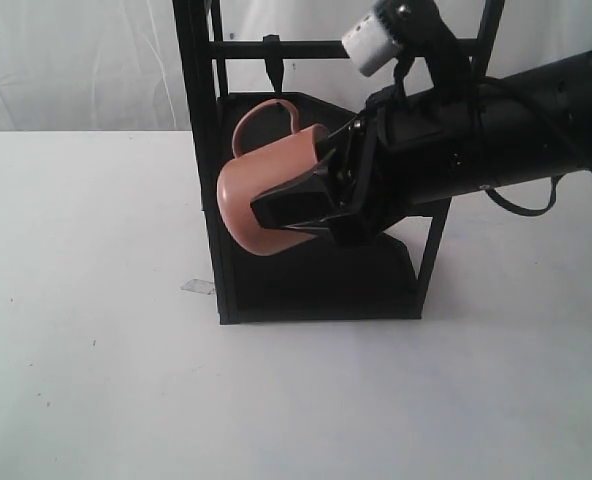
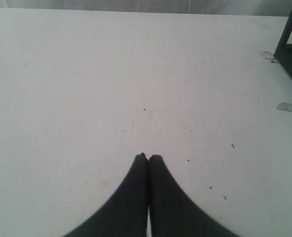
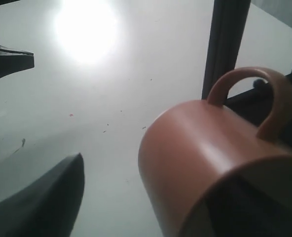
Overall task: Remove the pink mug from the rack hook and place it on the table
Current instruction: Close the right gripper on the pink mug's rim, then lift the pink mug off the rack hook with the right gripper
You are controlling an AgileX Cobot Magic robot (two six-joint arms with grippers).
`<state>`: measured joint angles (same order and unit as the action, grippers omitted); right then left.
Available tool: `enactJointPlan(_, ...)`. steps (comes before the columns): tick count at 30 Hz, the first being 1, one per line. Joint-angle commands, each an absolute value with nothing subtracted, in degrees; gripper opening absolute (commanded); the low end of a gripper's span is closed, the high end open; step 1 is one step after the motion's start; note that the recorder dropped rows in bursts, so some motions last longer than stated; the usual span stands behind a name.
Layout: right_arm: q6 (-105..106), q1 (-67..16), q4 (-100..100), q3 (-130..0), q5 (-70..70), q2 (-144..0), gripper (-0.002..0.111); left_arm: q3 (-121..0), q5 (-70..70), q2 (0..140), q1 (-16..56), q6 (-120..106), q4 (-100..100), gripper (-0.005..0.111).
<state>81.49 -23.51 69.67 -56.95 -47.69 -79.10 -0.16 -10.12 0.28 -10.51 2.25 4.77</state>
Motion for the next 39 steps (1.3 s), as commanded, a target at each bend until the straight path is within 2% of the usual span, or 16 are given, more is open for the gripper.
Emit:
enactJointPlan(1, 82.2, -23.5, 70.3, -57.3, -47.7, -79.1, 0.056, 0.0, -10.3, 0.0, -10.7, 2.6, 4.9, 0.0)
enactJointPlan(10, 82.2, -23.5, 70.3, -57.3, -47.7, -79.1, 0.037, 0.0, -10.3, 0.0, -10.7, 2.6, 4.9, 0.0)
enactJointPlan(18, 81.3, -23.5, 70.6, -57.3, -47.4, -79.1, 0.0, 0.0, -10.3, 0.0, -10.7, 2.6, 4.9, 0.0)
enactJointPlan(29, 76.6, -23.5, 71.2, -57.3, -45.7, -78.8, 0.0, 0.0, -10.3, 0.0, -10.7, 2.6, 4.9, 0.0)
enactJointPlan(39, 76.6, -23.5, 75.3, -57.3, -53.3, -77.9, 0.0, 0.0, -10.3, 0.0, -10.7, 2.6, 4.9, 0.0)
